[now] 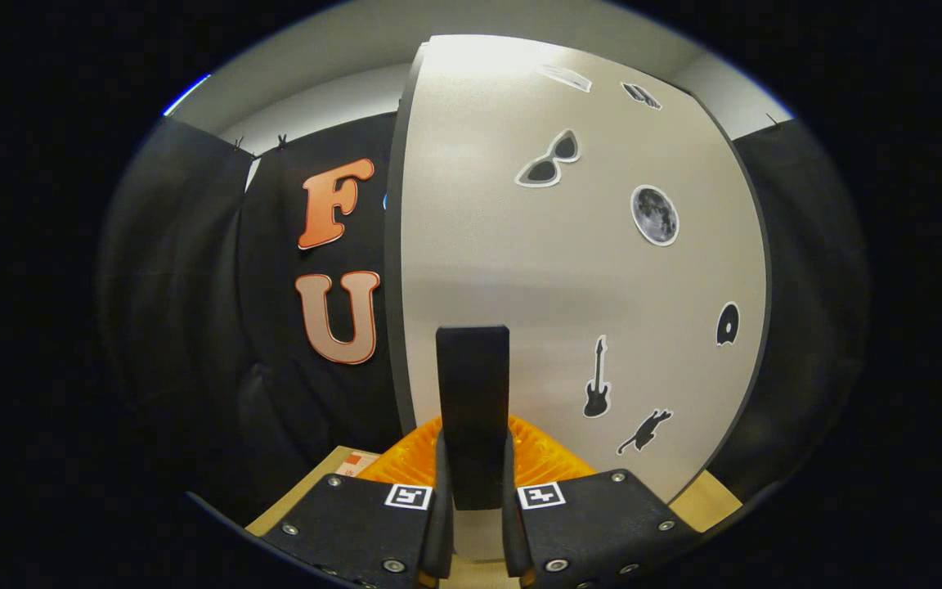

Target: Open the shoe cabinet door, grab the shoes and put them into the shoe cabinet, then close the shoe cabinet door.

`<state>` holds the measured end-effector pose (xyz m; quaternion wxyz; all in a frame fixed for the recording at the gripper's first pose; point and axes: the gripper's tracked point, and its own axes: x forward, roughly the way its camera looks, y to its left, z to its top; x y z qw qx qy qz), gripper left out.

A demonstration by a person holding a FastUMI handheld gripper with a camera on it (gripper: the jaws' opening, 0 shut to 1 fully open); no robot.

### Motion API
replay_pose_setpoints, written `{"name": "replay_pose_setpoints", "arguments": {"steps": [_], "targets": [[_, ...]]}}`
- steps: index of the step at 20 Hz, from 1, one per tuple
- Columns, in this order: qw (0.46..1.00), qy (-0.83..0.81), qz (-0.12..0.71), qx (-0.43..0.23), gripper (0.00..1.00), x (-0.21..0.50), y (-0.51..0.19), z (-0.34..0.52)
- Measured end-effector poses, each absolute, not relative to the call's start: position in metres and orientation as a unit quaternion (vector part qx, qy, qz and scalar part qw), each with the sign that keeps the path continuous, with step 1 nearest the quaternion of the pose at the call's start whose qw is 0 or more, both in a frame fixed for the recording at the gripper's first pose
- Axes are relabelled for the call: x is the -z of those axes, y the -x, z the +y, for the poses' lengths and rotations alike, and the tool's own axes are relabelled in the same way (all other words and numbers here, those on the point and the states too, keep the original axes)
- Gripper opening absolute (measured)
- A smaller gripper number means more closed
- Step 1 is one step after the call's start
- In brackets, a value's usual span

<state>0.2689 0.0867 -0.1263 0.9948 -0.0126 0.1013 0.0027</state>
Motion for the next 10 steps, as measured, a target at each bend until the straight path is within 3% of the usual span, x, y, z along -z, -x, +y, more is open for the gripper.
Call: {"name": "replay_pose_setpoints", "arguments": {"steps": [10], "targets": [[0.994,0.026,0.106,0.016,0.24,0.113,-0.215,0.063]]}}
